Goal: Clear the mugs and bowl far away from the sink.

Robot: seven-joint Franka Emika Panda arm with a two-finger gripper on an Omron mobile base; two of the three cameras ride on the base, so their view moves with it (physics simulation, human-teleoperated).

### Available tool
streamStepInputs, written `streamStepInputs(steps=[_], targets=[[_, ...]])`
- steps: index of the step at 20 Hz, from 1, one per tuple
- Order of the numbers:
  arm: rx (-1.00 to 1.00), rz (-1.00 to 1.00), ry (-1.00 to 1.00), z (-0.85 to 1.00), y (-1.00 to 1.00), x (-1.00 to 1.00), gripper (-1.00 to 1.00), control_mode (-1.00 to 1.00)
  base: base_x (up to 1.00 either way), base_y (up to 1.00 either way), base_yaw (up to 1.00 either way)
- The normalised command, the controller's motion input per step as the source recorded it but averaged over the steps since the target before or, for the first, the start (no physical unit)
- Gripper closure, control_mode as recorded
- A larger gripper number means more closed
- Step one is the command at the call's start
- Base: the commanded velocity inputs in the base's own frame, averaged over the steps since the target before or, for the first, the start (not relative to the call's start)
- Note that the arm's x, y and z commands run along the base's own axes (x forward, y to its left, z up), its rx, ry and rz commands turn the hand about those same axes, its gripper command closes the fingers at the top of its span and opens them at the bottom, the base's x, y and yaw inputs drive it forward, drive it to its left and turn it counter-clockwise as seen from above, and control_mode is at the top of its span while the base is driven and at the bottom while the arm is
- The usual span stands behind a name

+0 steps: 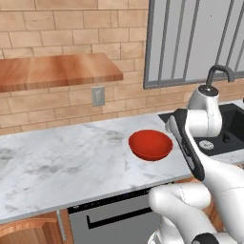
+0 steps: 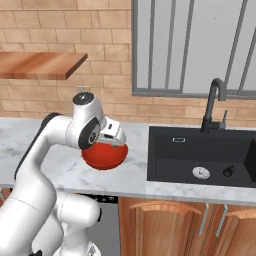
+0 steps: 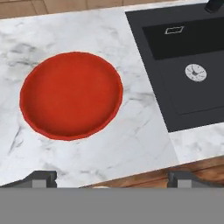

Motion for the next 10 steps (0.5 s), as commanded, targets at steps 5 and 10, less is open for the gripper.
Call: streamStepInputs(steps=[5,10], targets=[[0.06,-0.15,0.22,-0.99,-0.42,0.56,-1.00,-1.00,0.00,0.00,0.00],[0.17,-0.01,0.07,-0.77,-0.04,0.47,-1.00,-1.00,0.00,0.00,0.00]])
